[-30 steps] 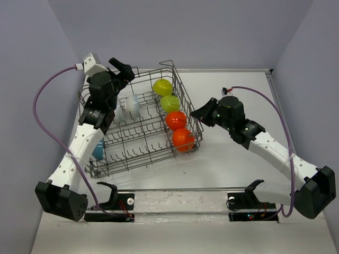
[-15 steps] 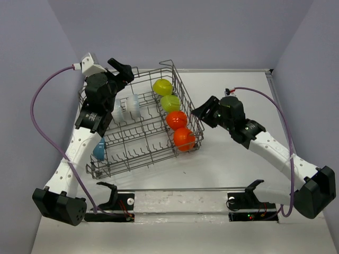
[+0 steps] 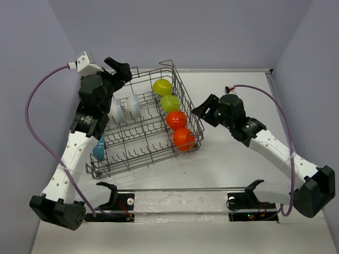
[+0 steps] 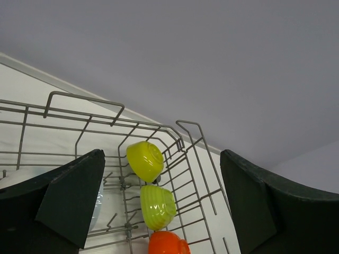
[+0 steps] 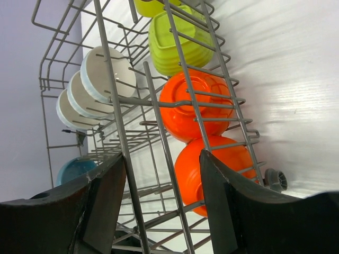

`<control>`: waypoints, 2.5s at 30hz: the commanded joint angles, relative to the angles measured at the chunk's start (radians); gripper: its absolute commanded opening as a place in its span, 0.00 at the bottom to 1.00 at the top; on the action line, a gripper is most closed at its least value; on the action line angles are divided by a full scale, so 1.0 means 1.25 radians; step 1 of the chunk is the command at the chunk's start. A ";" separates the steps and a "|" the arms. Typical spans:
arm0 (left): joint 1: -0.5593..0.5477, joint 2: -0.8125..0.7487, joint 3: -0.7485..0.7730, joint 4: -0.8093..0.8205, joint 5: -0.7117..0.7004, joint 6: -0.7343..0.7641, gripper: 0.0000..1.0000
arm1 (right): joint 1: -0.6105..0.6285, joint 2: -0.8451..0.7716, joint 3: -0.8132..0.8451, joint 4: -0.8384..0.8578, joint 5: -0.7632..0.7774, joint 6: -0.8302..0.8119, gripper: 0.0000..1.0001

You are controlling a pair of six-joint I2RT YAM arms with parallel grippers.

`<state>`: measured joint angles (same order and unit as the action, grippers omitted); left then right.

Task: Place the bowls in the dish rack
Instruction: Reset both arms

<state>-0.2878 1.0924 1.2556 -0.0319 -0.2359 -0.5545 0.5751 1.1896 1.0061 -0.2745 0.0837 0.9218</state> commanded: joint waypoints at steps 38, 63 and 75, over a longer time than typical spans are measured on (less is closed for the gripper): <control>0.003 0.034 0.268 -0.119 -0.084 0.229 0.99 | -0.092 0.183 0.595 -0.056 0.411 -0.470 1.00; 0.011 0.248 0.566 -0.176 -0.086 0.251 0.99 | -0.262 0.321 0.805 -0.189 0.073 -0.417 1.00; 0.011 0.247 0.545 -0.160 -0.048 0.237 0.99 | -0.262 0.285 0.751 -0.156 0.088 -0.420 1.00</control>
<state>-0.2794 1.4117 1.9228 -0.2806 -0.3321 -0.2546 0.2436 1.5887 1.9709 -0.5297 0.1921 0.4038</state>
